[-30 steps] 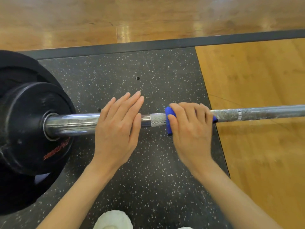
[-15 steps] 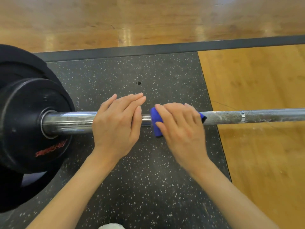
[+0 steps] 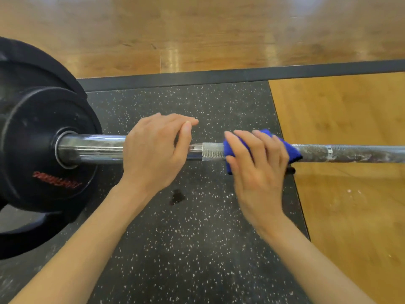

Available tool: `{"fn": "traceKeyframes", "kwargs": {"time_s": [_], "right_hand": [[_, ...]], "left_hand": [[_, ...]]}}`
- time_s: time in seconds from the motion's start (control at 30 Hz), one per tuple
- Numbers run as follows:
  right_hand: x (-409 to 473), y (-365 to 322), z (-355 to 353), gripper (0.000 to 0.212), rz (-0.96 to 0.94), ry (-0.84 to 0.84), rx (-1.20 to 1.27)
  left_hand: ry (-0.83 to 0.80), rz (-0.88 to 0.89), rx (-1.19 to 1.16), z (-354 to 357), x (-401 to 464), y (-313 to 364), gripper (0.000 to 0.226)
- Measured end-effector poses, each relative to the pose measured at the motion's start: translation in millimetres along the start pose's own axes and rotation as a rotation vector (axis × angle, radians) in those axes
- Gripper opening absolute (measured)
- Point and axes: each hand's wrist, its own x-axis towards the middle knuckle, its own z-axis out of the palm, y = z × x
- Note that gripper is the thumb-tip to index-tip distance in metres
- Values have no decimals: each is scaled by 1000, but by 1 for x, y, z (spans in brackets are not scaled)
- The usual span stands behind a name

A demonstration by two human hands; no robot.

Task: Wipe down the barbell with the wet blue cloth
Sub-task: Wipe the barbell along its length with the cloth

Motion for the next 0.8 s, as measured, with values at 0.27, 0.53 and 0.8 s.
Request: {"fn": "traceKeyframes", "kwargs": {"time_s": [0.27, 0.53, 0.8], "right_hand": [[25, 37, -10, 44, -175, -89, -96], [41, 8, 16, 41, -273, -58, -92], [48, 9, 27, 40, -211, -59, -92]], "left_hand": [[154, 125, 71, 15, -11, -6, 44], [107, 95, 81, 15, 13, -11, 40], [59, 31, 61, 14, 33, -9, 40]]}}
